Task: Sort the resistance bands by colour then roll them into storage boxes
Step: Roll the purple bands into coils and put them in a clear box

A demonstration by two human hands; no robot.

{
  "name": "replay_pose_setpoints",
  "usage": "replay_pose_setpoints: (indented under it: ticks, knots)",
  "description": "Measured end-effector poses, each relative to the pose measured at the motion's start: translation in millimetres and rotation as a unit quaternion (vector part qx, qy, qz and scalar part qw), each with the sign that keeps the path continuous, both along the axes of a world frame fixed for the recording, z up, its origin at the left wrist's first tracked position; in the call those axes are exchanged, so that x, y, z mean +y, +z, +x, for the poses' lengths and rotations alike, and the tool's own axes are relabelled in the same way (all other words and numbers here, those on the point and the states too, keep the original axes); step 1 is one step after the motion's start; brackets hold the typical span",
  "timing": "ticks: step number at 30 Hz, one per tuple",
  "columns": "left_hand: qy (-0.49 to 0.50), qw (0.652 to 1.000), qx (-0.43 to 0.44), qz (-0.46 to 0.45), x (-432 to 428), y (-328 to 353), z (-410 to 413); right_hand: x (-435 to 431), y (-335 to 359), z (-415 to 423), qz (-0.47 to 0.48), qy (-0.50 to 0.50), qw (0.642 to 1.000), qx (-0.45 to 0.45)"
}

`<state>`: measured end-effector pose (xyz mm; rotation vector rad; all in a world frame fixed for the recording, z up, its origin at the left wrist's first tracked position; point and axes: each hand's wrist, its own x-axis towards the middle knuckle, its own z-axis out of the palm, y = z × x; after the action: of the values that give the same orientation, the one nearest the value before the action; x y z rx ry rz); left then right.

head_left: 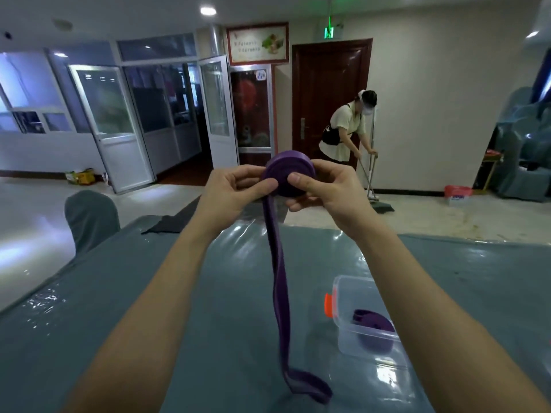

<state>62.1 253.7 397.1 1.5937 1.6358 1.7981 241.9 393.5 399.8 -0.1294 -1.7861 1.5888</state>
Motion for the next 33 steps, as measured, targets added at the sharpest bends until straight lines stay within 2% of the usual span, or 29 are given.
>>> replay_pose_setpoints:
  ticks: [5,11,16,19,21,24,27,33]
  knots:
    - [-0.035,0.998,-0.012,-0.046,-11.6,-34.1,3.1,-21.2,-33.1,12.9,-0.014,-0.016,0.999,-0.033]
    - [-0.077,0.988,-0.111,-0.070,-22.6,-74.2,7.0,-45.3,-75.6,21.8,-0.085,-0.022,0.996,-0.032]
    - [-0.077,0.981,-0.101,-0.147,-31.4,-112.5,13.7,-58.8,-126.7,24.8,-0.141,-0.053,0.988,-0.048]
    - [-0.067,0.978,-0.124,-0.156,-37.4,-147.1,12.0,-66.3,-165.5,32.3,-0.177,-0.025,0.983,-0.044]
    - [-0.063,0.974,-0.134,-0.171,-39.7,-166.3,13.8,-70.2,-186.5,37.7,-0.198,-0.052,0.978,-0.043]
    - [-0.070,0.967,-0.135,-0.203,-39.5,-188.2,18.1,-75.3,-214.2,39.1,-0.161,-0.135,0.976,-0.061]
    - [-0.070,0.965,-0.144,-0.210,-38.4,-202.3,18.4,-80.7,-236.7,35.4,-0.108,-0.172,0.976,-0.077]
    - [-0.065,0.962,-0.117,-0.238,-30.7,-209.3,18.1,-73.8,-246.6,38.7,-0.148,-0.164,0.973,-0.070]
